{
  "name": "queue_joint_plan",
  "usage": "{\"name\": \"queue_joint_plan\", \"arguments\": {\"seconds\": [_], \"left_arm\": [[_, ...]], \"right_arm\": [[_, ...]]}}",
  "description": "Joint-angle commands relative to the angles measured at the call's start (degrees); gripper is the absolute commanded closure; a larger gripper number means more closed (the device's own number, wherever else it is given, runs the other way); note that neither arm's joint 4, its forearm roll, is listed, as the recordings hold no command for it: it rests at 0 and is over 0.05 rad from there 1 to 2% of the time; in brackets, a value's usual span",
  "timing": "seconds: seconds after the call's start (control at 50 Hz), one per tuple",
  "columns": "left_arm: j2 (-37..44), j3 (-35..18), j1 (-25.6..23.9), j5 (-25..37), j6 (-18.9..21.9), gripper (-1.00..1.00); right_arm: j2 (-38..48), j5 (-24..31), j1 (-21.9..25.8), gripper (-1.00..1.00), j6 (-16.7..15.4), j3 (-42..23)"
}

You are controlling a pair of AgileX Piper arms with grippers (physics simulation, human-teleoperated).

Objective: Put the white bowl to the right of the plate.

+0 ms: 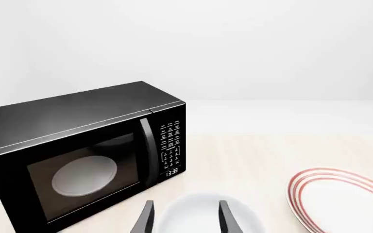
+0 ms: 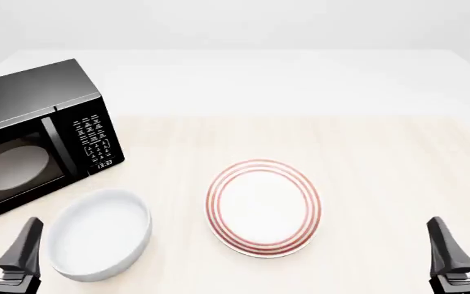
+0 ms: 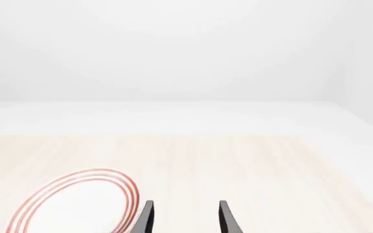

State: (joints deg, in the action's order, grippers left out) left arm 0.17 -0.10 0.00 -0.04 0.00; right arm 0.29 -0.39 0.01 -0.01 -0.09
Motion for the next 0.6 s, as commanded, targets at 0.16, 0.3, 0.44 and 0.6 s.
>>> {"name": "queue_joint_plan", "arguments": {"seconds": [0.16, 0.3, 0.44, 0.6], "left_arm": [[0.26, -0.15, 0.0, -0.07, 0.0, -1.0], [0.26, -0.15, 0.0, -0.07, 0.0, -1.0], [0.26, -0.15, 0.0, -0.07, 0.0, -1.0], [0.26, -0.15, 0.0, -0.07, 0.0, -1.0]], "right_arm": [[0.32, 0.15, 0.2, -1.0, -0.03, -0.13], [1.02, -0.37, -0.07, -1.0, -0.41, -0.8], [6.11, -0.51, 3.4, -1.0, -2.07, -5.6], [20.98, -7.81, 9.59, -1.0, -6.02, -11.67]]}}
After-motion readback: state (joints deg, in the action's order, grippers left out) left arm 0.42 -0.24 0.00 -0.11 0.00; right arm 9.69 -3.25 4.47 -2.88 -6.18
